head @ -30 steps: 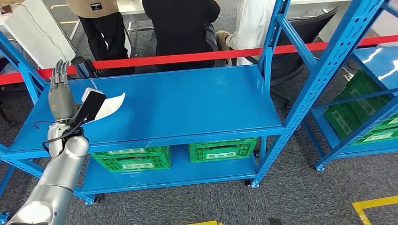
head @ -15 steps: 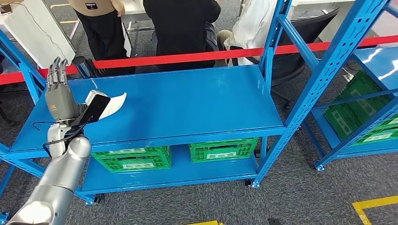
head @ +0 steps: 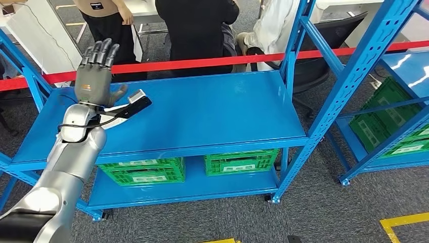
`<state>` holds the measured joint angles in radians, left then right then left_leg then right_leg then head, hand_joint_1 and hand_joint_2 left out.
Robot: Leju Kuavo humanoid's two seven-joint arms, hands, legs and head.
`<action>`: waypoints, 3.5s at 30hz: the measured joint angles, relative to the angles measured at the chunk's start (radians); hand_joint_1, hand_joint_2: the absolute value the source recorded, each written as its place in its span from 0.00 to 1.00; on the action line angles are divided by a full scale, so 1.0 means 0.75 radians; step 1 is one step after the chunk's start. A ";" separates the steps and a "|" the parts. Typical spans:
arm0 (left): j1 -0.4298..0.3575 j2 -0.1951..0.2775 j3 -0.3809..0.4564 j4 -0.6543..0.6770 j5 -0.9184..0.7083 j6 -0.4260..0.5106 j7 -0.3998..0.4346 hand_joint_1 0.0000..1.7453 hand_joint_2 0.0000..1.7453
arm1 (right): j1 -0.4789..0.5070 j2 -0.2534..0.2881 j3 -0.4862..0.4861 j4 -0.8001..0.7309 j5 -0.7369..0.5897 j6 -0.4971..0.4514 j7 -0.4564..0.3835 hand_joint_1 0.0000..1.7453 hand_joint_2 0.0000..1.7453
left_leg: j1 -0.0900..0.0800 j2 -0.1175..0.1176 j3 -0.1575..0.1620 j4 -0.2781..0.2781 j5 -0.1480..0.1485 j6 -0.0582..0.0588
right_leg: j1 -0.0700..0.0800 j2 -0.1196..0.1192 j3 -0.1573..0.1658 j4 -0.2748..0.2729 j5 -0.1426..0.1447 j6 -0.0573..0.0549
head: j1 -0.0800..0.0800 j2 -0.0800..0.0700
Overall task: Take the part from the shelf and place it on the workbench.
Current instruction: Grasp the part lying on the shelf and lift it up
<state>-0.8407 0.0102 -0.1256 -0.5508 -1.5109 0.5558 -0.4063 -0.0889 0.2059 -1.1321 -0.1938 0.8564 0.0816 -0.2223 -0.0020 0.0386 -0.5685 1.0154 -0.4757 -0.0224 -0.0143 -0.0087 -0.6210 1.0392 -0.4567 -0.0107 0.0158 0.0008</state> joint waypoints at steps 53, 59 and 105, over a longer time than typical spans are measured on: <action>-0.023 0.055 -0.005 0.393 0.180 -0.480 0.320 0.00 1.00 | 0.002 0.013 0.001 0.001 0.069 -0.009 0.006 0.00 0.00 | -0.001 -0.001 -0.002 0.000 0.000 0.000 | -0.001 0.000 -0.001 0.000 0.000 0.000 | 0.000 0.000; -0.021 0.088 -0.005 0.397 0.180 -0.588 0.348 0.00 1.00 | 0.001 0.013 0.003 0.001 0.072 -0.009 0.005 0.00 0.00 | -0.001 -0.001 -0.002 0.000 0.000 0.000 | -0.001 0.000 -0.001 0.000 0.000 0.000 | 0.000 0.000; 0.032 0.198 -0.005 0.402 0.052 -0.609 0.526 1.00 1.00 | -0.016 0.014 0.003 0.001 0.095 -0.036 0.001 0.00 0.00 | -0.001 -0.001 -0.003 0.000 0.000 0.000 | 0.000 0.000 -0.001 0.000 0.000 0.000 | 0.000 0.000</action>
<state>-0.8165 0.1591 -0.1293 -0.2492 -1.4719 0.0991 -0.0117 -0.1007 0.2167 -1.1299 -0.1930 0.9275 0.0544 -0.2213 -0.0027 0.0377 -0.5707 1.0154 -0.4759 -0.0224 -0.0146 -0.0087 -0.6220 1.0390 -0.4565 -0.0109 0.0156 0.0008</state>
